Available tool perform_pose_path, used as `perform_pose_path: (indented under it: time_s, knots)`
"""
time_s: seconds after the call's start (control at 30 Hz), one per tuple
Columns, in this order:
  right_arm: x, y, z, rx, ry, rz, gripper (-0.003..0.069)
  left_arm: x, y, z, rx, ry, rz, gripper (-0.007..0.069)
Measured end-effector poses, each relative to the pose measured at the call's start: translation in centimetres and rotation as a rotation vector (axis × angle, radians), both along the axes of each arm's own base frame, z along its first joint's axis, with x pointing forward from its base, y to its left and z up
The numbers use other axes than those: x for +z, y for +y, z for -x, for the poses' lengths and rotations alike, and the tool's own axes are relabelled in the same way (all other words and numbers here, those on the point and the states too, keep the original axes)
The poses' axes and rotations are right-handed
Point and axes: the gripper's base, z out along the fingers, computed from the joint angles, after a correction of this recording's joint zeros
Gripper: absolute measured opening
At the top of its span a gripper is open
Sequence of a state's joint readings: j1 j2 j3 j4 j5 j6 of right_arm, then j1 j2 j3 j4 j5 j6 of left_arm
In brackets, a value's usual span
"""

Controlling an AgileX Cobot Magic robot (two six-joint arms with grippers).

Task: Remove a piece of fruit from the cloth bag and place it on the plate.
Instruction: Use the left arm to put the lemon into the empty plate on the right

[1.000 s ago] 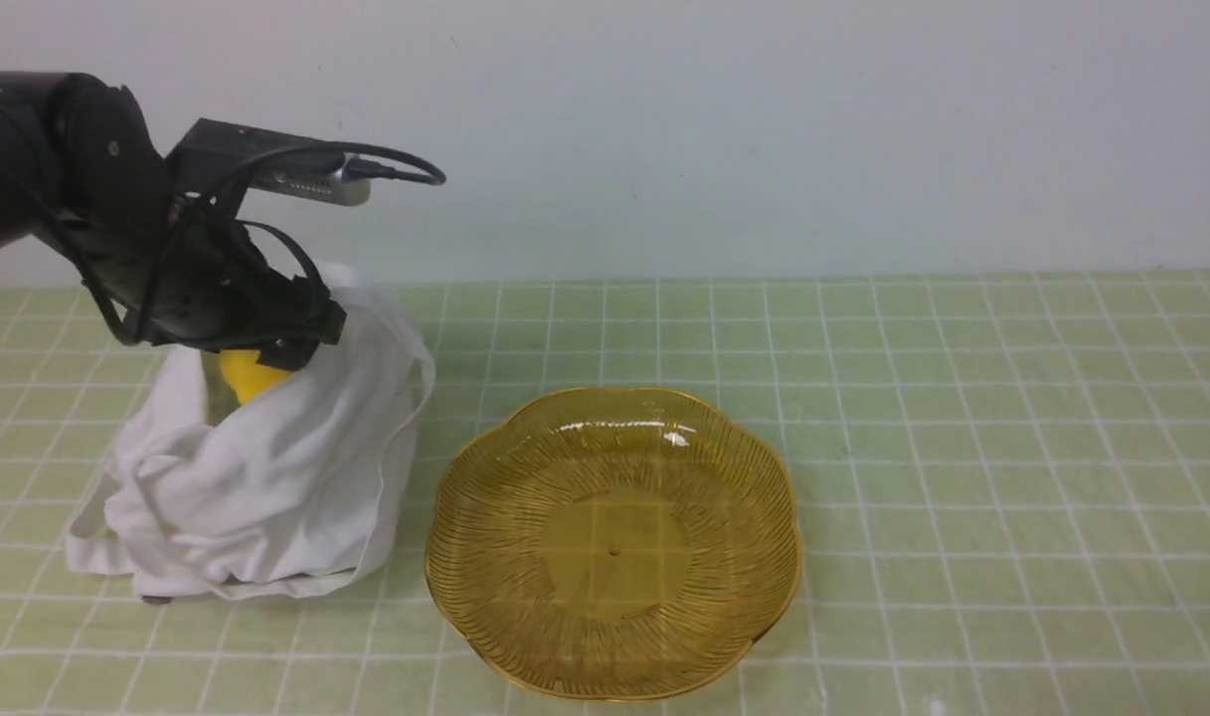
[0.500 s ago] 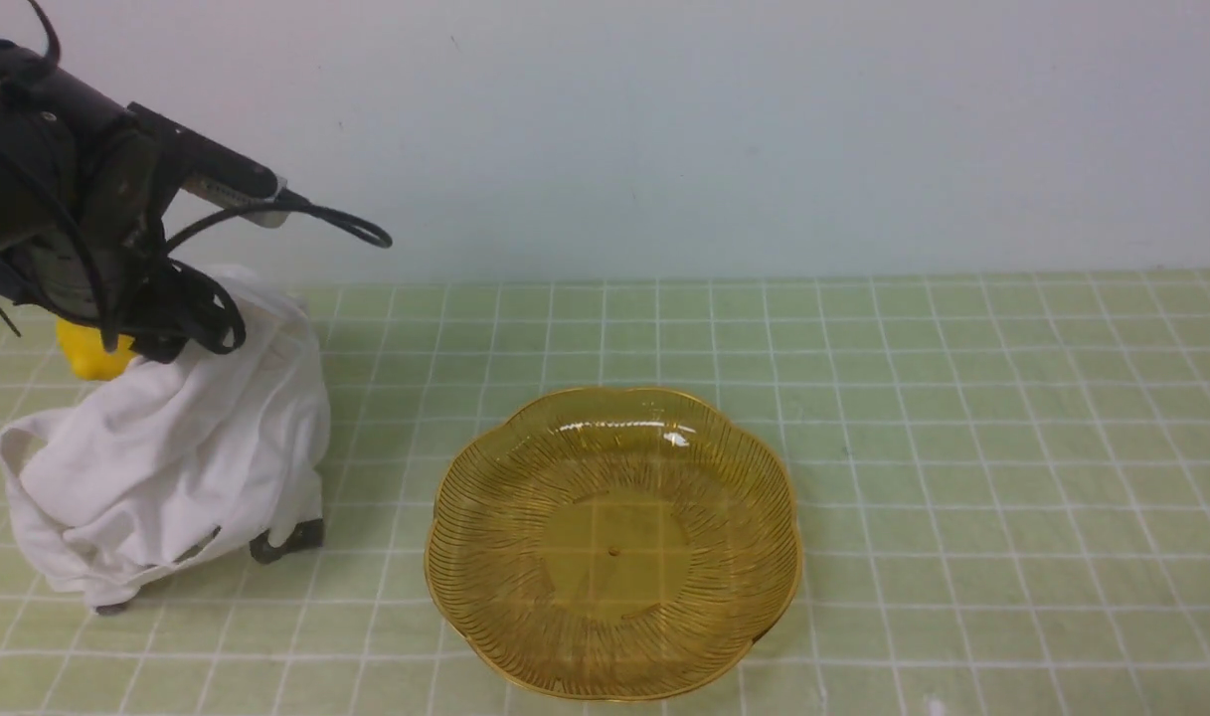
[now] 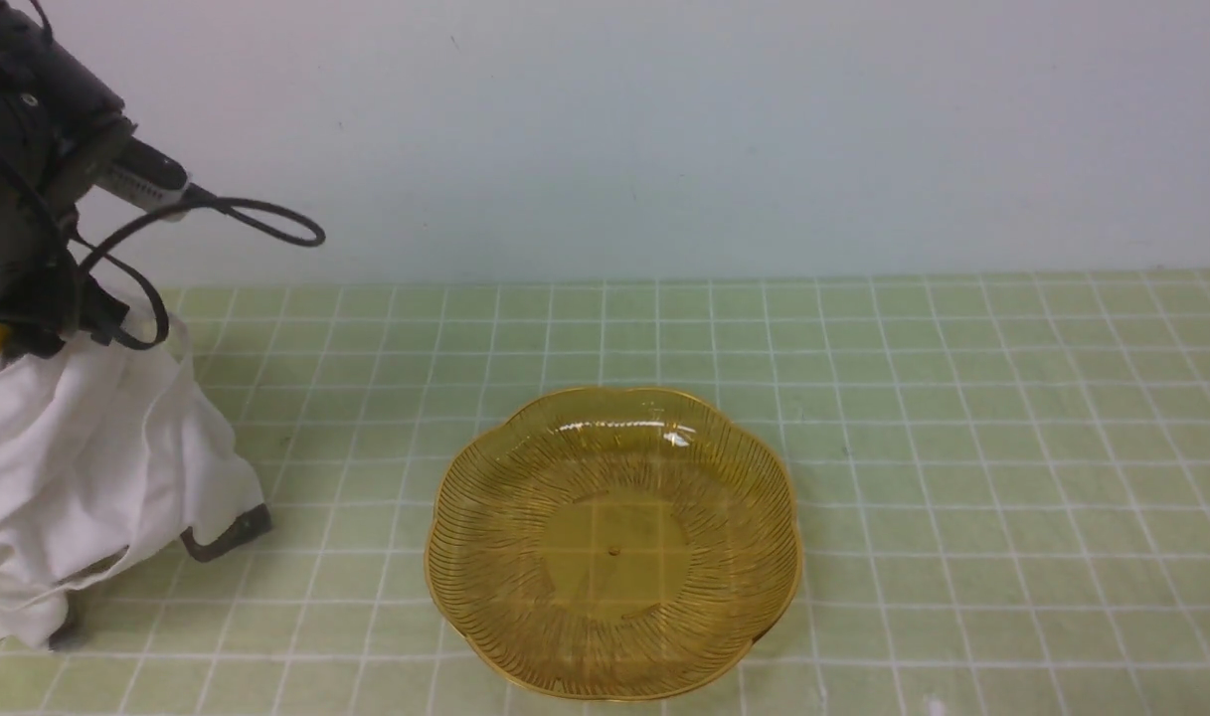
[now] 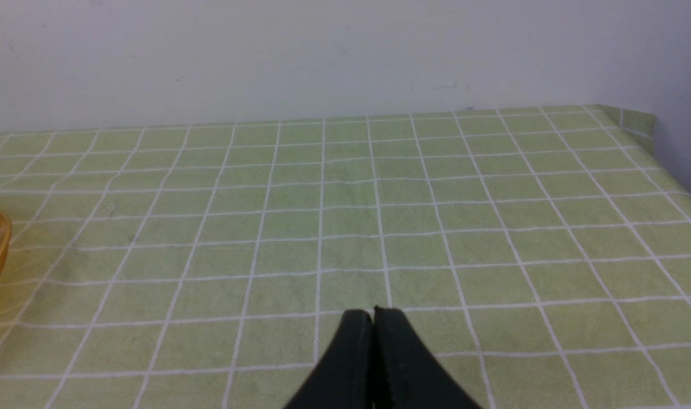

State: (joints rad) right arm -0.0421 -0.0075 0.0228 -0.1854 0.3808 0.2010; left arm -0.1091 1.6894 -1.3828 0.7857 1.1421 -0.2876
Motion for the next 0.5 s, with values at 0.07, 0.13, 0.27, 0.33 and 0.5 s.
perform_pose_path:
  time_s: [0.07, 0.13, 0.27, 0.33, 0.5]
  knots:
    - [0.0, 0.0, 0.0, 0.000, 0.000, 0.000, -0.0015, 1.2, -1.1, 1.0, -0.004, -0.009, 0.067, 0.0517]
    - [0.0, 0.0, 0.0, 0.000, 0.000, 0.000, -0.0015, 1.7, -2.8, 2.0, -0.037, 0.006, 0.186, 0.0517]
    - [0.0, 0.0, 0.0, 0.000, 0.000, 0.000, -0.0015, 1.3, -5.0, 2.7, -0.081, 0.056, 0.385, 0.0517]
    - [0.0, 0.0, 0.0, 0.000, 0.000, 0.000, -0.0015, 1.0, -5.6, 2.7, -0.089, 0.076, 0.443, 0.0517]
    - [0.0, 0.0, 0.0, 0.000, 0.000, 0.000, -0.0015, -1.1, -6.6, 1.4, -0.113, 0.110, 0.516, 0.0517]
